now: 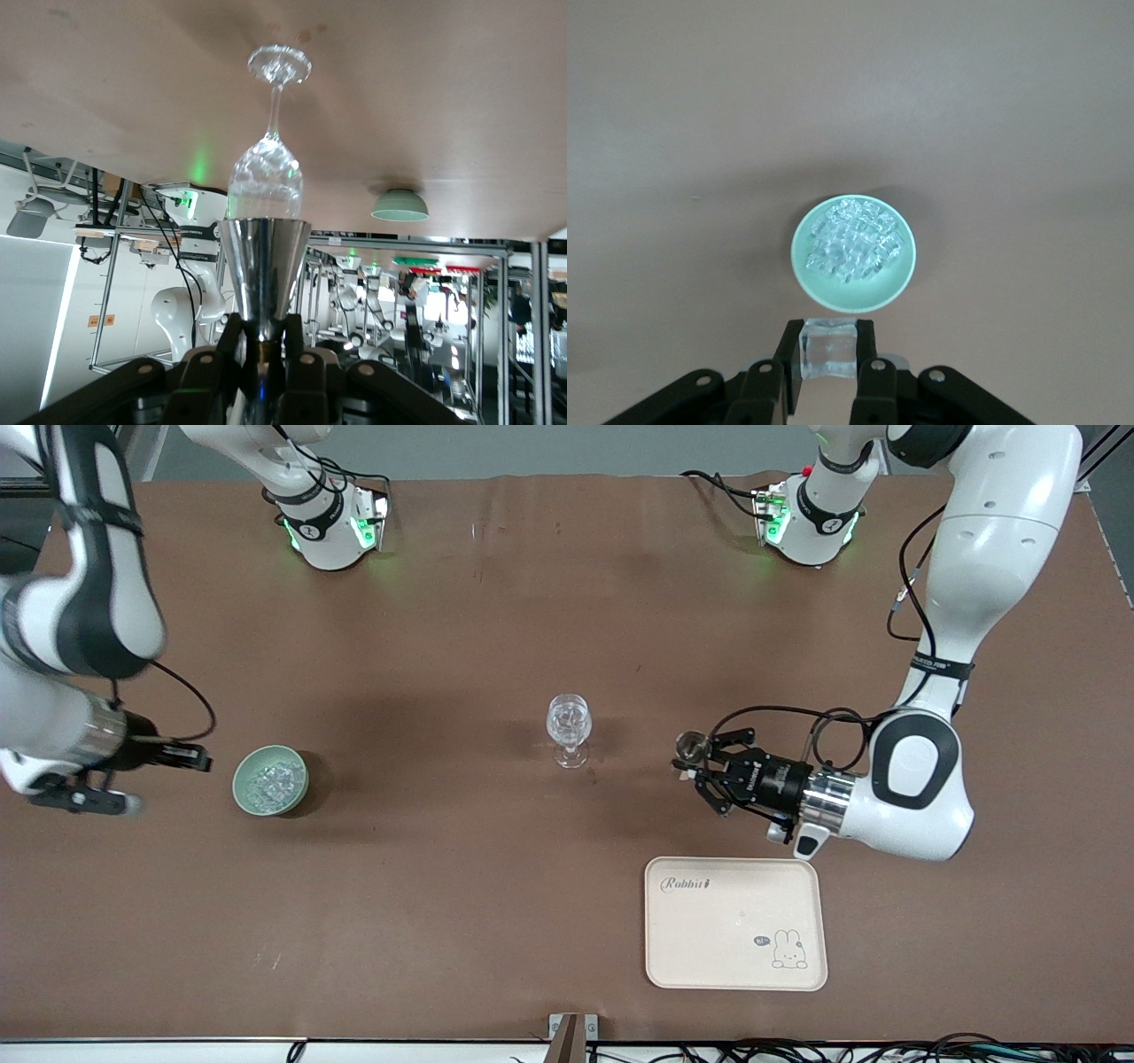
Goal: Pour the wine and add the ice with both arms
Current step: 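Carry the jigger to the wine glass while the right gripper lifts ice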
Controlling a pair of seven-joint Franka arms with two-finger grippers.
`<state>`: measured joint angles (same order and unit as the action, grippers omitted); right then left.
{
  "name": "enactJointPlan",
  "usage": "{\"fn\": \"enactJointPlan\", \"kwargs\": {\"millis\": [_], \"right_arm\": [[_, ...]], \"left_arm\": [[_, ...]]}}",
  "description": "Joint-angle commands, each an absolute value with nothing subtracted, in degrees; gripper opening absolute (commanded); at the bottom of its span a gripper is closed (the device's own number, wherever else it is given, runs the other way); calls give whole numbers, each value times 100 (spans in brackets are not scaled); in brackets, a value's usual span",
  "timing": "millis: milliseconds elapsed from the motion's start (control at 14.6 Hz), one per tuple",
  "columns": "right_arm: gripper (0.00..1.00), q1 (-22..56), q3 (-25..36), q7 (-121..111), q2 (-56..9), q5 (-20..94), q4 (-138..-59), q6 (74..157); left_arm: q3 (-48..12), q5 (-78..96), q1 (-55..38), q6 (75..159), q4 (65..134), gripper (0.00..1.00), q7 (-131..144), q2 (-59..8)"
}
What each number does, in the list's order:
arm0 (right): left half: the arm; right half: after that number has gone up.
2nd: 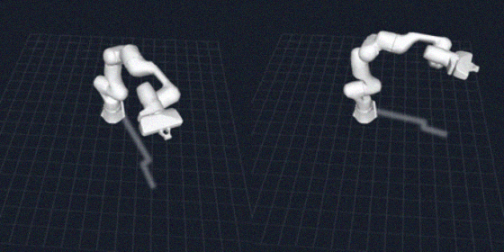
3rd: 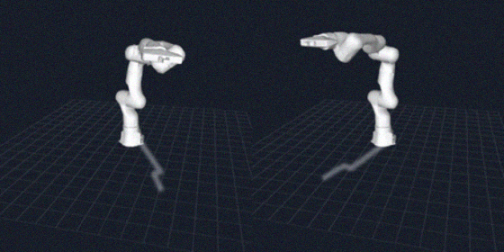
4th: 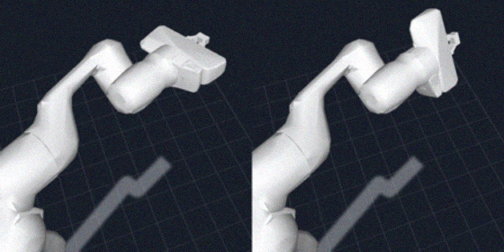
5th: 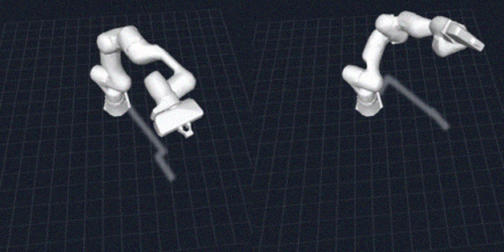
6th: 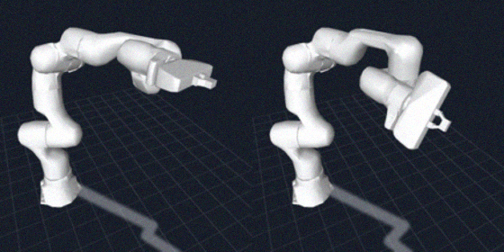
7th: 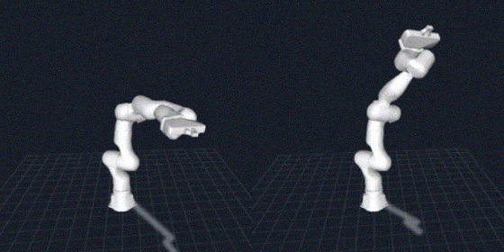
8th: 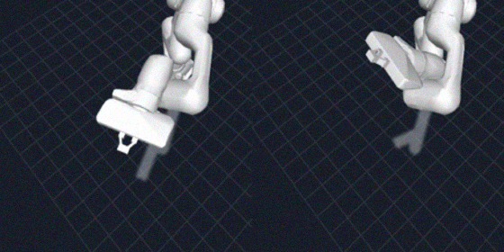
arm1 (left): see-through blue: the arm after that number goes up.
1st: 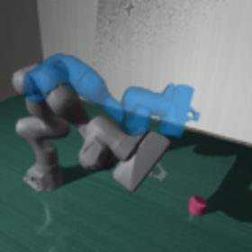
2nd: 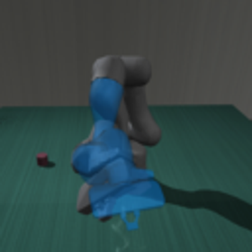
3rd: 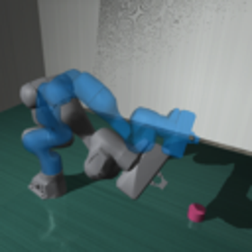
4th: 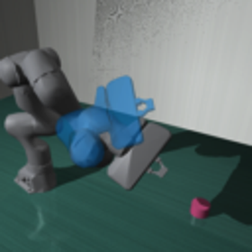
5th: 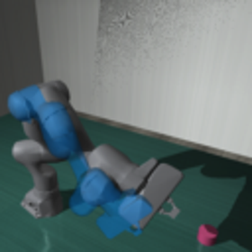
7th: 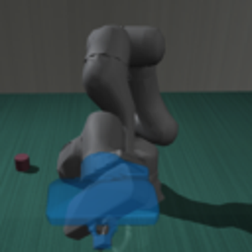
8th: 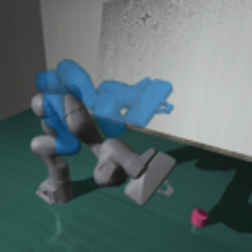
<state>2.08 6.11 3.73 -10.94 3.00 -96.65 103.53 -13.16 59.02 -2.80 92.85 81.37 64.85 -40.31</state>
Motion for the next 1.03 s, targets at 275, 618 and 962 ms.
{"fn": "enactJointPlan", "kwargs": {"millis": [275,618,962], "right_arm": [[0,-87,589,387,-527,255,-7852,8168],[0,-123,580,193,-536,184,-7602,7699],[0,-114,571,193,-536,193,-7611,7725]], "left_arm": [[-1257,5038,-931,9685,8367,0,7566,-3428],[-1257,4177,-1475,9940,8350,0,8384,-3270],[-1266,3465,-1818,10186,8306,0,9131,-3243]]}}
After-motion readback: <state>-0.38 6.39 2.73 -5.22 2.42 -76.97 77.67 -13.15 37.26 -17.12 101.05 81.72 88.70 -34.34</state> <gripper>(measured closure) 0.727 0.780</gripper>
